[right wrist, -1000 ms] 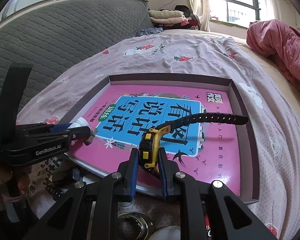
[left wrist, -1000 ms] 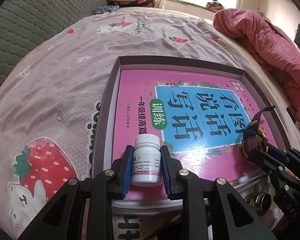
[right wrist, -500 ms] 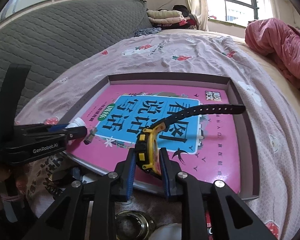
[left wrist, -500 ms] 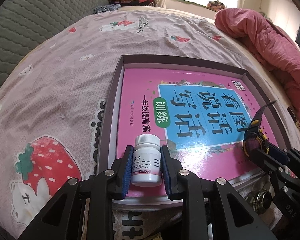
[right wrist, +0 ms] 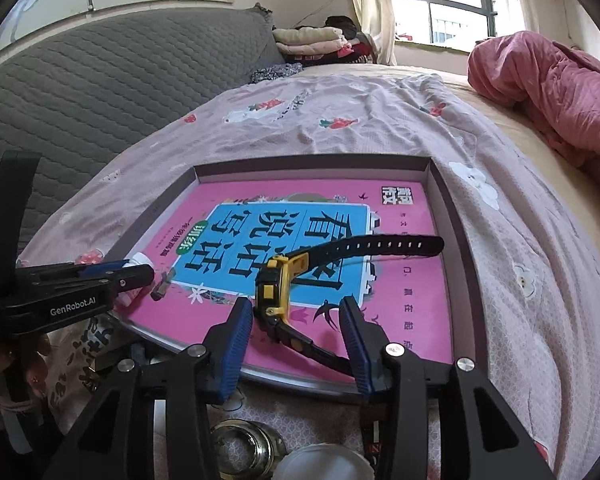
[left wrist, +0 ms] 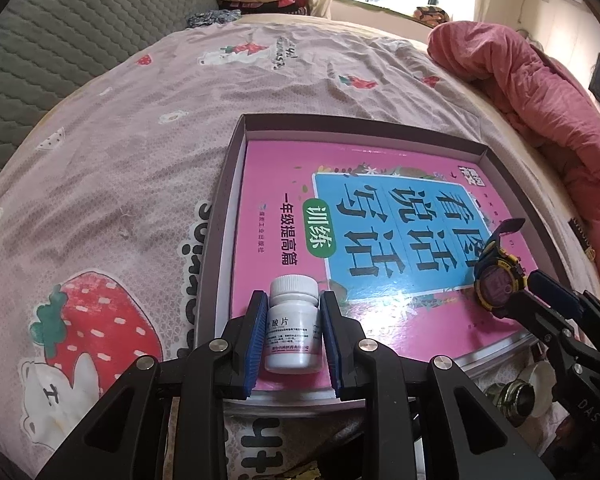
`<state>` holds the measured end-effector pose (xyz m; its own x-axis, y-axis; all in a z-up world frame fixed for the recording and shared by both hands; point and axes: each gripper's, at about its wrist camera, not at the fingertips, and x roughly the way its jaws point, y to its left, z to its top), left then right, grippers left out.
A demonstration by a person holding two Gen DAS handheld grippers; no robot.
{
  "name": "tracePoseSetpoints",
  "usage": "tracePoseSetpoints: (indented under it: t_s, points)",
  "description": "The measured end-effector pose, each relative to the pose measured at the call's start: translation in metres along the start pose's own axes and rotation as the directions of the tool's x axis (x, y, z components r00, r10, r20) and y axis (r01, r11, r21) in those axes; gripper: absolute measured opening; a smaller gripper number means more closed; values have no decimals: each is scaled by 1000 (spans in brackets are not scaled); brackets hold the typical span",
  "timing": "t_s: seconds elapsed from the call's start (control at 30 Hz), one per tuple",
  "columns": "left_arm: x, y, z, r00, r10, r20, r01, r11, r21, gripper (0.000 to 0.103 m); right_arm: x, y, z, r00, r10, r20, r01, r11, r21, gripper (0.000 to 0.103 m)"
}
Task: Organize rigid objects
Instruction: 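Lower the pill bottle onto the pink book and open the left tool while the right tool releases the watch, then withdraw both open tools from the tray back toward the remaining objects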
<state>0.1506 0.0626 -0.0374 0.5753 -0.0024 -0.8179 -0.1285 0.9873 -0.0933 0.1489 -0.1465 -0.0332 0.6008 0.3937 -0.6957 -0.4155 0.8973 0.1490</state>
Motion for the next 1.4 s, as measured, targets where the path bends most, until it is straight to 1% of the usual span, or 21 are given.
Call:
tracePoseSetpoints:
  t_s: [0.2, 0.27, 0.3, 0.4, 0.6, 0.67, 0.77, 0.83, 0.93, 1.13, 1.2, 1.4]
  points:
    - [-3, 3, 2, 1000, -4, 9, 4, 1000, -8, 28, -13, 2, 3, 998, 5, 62, -5, 1000, -5, 45]
    - [-4, 3, 2, 1000, -2, 12, 2, 1000, -8, 29, -16, 3, 4, 997, 6, 73, -5, 1000, -7, 51]
    - [-5, 3, 2, 1000, 1, 12, -1, 1000, -8, 29, -17, 3, 5, 997, 6, 77, -6, 1000, -7, 54]
    - [-5, 4, 2, 1000, 0, 14, 0, 1000, -15, 39, -20, 3, 6, 996, 4, 88, -4, 1000, -4, 54]
    - [-8, 5, 2, 1000, 15, 13, -15, 1000, -21, 41, -26, -1, 8, 995, -12, 104, 12, 1000, 1, 54]
    - [-13, 5, 4, 999, 14, 34, -14, 1000, -18, 43, -31, -4, 8, 993, -13, 117, 13, 1000, 8, 54]
    - [-22, 7, 5, 998, -8, 62, 11, 999, -47, 49, -36, -9, 9, 993, -19, 118, 17, 1000, 18, 54]
    - [-28, 8, 7, 997, -6, 75, 10, 999, -52, 53, -40, -13, 9, 992, -15, 124, 10, 999, 35, 54]
    - [-40, 7, 8, 995, -4, 104, 9, 999, -43, 54, -48, -15, 11, 989, -26, 144, 20, 999, 39, 54]
    - [-60, 4, 5, 992, -33, 118, 38, 998, -41, 56, -61, -16, 10, 985, -53, 165, 48, 998, 37, 54]
    - [-66, 4, 3, 992, -36, 124, 42, 998, -44, 59, -67, -16, 7, 982, -70, 173, 65, 997, 33, 55]
    - [-83, 3, -4, 989, -37, 140, 44, 998, -48, 62, -90, -19, 4, 975, -105, 198, 96, 994, 55, 55]
